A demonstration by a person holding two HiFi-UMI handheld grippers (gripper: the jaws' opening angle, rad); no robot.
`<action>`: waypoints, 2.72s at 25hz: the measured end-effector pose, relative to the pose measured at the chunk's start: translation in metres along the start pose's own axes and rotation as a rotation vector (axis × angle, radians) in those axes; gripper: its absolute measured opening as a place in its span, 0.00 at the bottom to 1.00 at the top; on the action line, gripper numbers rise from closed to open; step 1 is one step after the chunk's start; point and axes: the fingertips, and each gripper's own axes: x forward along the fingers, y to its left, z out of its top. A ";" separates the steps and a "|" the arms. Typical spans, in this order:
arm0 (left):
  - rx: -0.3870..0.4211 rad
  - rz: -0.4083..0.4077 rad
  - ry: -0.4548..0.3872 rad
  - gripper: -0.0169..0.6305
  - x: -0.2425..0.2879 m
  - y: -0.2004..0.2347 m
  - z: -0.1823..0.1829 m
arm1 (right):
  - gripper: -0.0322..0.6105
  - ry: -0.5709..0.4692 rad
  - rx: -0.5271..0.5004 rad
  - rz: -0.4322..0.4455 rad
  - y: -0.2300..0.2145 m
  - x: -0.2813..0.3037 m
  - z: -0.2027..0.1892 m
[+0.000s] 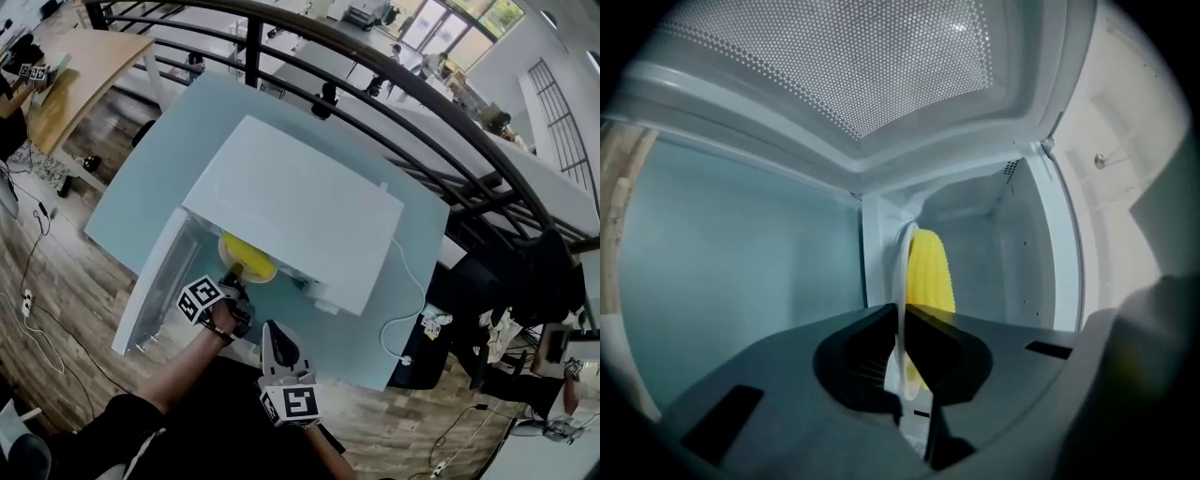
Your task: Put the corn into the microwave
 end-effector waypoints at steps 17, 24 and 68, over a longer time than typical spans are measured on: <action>-0.054 0.035 -0.063 0.06 0.034 0.002 -0.001 | 0.06 0.043 -0.035 -0.003 -0.019 0.002 0.008; -0.051 0.057 -0.092 0.06 0.046 -0.001 -0.003 | 0.06 0.053 -0.025 0.006 -0.022 0.003 0.007; 0.465 0.100 0.078 0.03 0.000 -0.024 -0.029 | 0.06 -0.011 0.044 -0.018 -0.020 0.000 0.003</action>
